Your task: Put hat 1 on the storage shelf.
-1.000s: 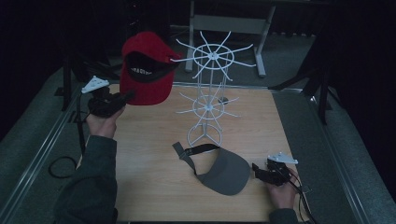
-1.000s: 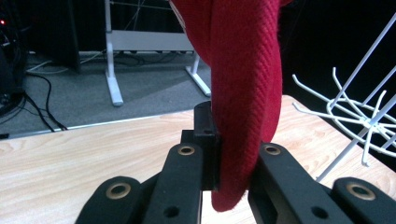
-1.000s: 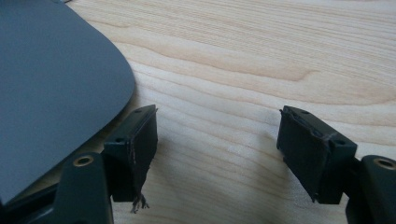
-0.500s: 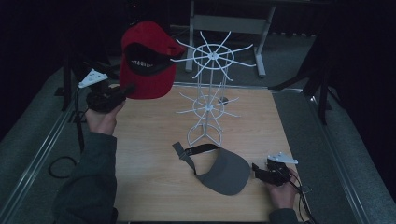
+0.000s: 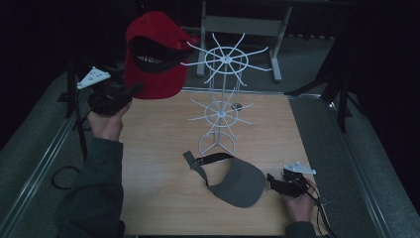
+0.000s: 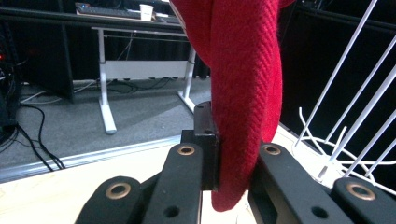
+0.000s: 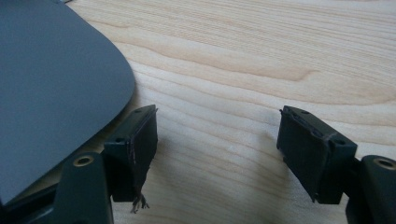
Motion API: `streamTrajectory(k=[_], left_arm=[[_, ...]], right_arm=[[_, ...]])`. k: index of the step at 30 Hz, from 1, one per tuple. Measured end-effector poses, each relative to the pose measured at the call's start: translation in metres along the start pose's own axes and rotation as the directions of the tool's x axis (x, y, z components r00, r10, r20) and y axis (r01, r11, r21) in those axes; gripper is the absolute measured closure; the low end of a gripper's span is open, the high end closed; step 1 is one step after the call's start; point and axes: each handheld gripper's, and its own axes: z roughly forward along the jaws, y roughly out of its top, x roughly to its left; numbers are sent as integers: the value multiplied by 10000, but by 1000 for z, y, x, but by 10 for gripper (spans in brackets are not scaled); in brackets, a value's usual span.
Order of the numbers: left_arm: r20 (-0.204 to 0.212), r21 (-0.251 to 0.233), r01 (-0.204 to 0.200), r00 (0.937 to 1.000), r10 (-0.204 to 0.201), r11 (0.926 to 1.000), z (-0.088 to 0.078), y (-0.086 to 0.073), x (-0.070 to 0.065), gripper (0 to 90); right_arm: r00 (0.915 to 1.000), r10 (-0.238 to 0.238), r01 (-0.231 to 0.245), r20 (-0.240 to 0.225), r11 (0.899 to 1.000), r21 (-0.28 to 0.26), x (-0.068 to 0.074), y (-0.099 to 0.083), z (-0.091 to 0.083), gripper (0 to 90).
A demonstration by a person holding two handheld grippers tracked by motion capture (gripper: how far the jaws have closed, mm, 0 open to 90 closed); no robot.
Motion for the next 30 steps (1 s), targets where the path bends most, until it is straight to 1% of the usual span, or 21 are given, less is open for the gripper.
streamTrajectory(k=[4, 7, 10, 19, 23, 30], left_arm=[[13, -67, -71, 10000, 71, 10000, -1, 5, -3, 859], [19, -144, -53, 10000, 53, 9999, -1, 7, -4, 859], [222, -317, 30, 9998, -23, 9995, -3, 10, -4, 859], [262, -482, -2, 9997, 14, 9988, -7, 11, -6, 859], [376, -651, 40, 9993, -16, 9979, -9, 12, -8, 859], [533, -688, -112, 9985, 149, 9976, -12, 11, -13, 859]], right_arm=[[10000, 2, -2, 0, 10000, 0, 0, 0, 0, 289], [10000, 0, 0, 0, 10000, -2, 0, 0, 0, 289], [10000, -4, 4, 0, 10000, -11, 0, 0, 0, 289], [10000, -14, 14, -5, 10000, -16, 0, 0, 0, 289], [10000, -18, 18, -6, 10000, -19, 0, 0, 0, 289], [10000, -17, 17, -7, 10000, -19, 0, 0, 0, 289]])
